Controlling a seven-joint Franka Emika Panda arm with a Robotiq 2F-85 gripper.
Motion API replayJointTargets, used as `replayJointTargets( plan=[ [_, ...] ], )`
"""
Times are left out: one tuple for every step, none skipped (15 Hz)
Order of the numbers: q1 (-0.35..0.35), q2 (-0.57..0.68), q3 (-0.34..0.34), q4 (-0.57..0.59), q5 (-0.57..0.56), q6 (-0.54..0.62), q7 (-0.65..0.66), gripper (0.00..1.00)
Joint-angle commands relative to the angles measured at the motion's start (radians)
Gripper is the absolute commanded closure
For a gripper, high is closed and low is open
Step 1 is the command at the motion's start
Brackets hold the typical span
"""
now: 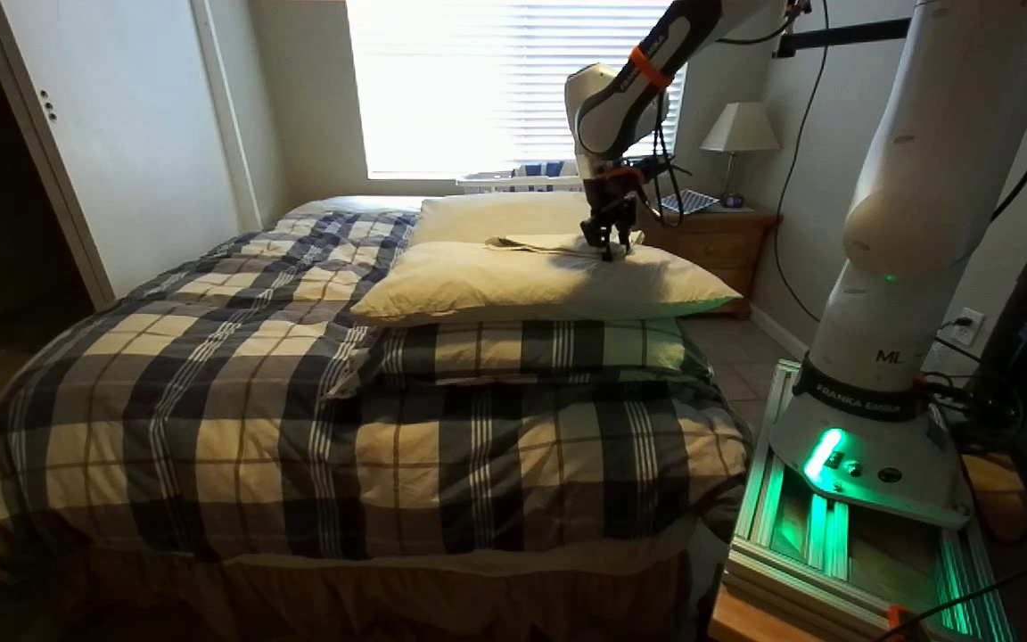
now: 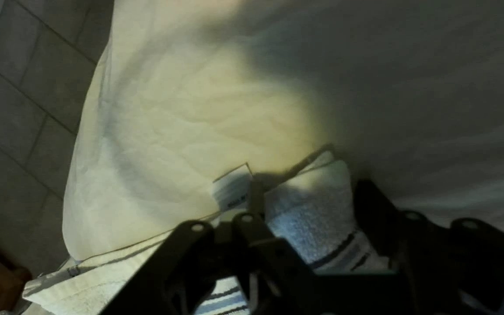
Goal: Unfold the towel on the pillow
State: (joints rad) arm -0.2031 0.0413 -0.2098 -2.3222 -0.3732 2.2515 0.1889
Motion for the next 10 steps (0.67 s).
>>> replayJointTargets(
  plan=[
    [-0.002,-0.003,-0.003,0.007,0.032,0.018,-0.023,0.34],
    [-0.003,-0.004,-0.003,0.007,0.035,0.021,-0.025,0.12],
    [-0.003,-0.006,-0.003,0.007,0.037,0.025,-0.027,0.09],
    [-0.003,-0.008,-0.003,0.007,0.040,0.029,-0.028,0.08],
    [-0.003,-0.010,-0.003,0.007,0.041,0.033,-0.028,0.02],
    [-0.003,-0.012,-0.003,0.007,0.044,0.034,-0.030,0.00],
    [-0.003,-0.014,-0.003,0.007,0.046,0.038,-0.031,0.00],
    [-0.003,-0.016,-0.003,0.007,0.050,0.039,-0.031,0.03],
    [-0.003,-0.015,-0.003,0.010,0.052,0.039,-0.029,0.25],
    [-0.003,-0.016,-0.004,0.011,0.054,0.040,-0.028,0.25]
  ],
)
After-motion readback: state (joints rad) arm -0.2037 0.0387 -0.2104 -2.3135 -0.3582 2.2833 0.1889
